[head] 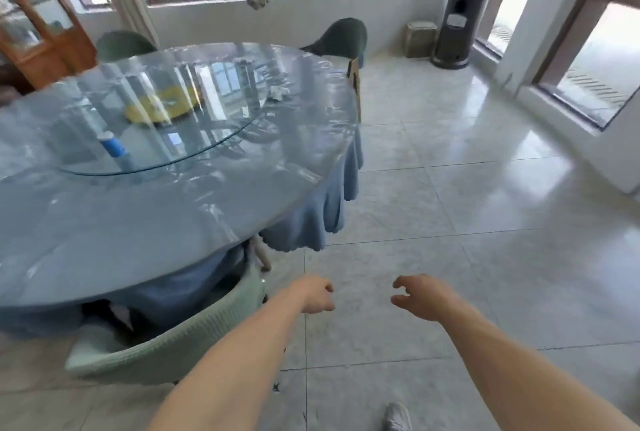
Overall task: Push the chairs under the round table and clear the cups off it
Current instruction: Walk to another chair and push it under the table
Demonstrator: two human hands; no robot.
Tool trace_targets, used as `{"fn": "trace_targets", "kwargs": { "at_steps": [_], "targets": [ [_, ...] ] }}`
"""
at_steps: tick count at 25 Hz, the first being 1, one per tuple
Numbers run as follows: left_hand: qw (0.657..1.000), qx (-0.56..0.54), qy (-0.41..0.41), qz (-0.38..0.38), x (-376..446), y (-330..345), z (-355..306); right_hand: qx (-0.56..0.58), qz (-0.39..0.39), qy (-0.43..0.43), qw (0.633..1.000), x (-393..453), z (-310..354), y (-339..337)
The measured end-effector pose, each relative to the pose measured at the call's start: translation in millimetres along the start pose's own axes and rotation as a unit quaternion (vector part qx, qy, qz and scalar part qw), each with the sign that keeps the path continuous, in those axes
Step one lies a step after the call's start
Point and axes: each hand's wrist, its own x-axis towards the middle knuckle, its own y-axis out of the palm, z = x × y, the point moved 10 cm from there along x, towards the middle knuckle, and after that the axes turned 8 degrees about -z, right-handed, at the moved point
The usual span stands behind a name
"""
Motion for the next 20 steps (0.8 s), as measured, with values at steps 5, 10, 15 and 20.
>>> {"fn": "trace_targets", "kwargs": {
  "at_steps": [5, 10, 15, 20],
  "targets": [
    [1.000, -0.007, 0.027, 0.013, 71, -45, -119, 0.017, 0.018, 0.056, 0.998, 27, -120, -46],
    [0.999, 0.019, 0.044, 0.017, 127, -76, -175, 0.042, 0.010, 0.062, 0.997, 71, -164, -90],
    [0.997, 0.035, 0.063, 0.026, 194, -103, -193, 0.021, 0.022, 0.070, 0.997, 130, -189, -110],
    [0.997, 0.033, 0.074, 0.018, 289, -154, -191, 0.013, 0.017, 0.071, 0.997, 220, -195, -160]
  ]
}}
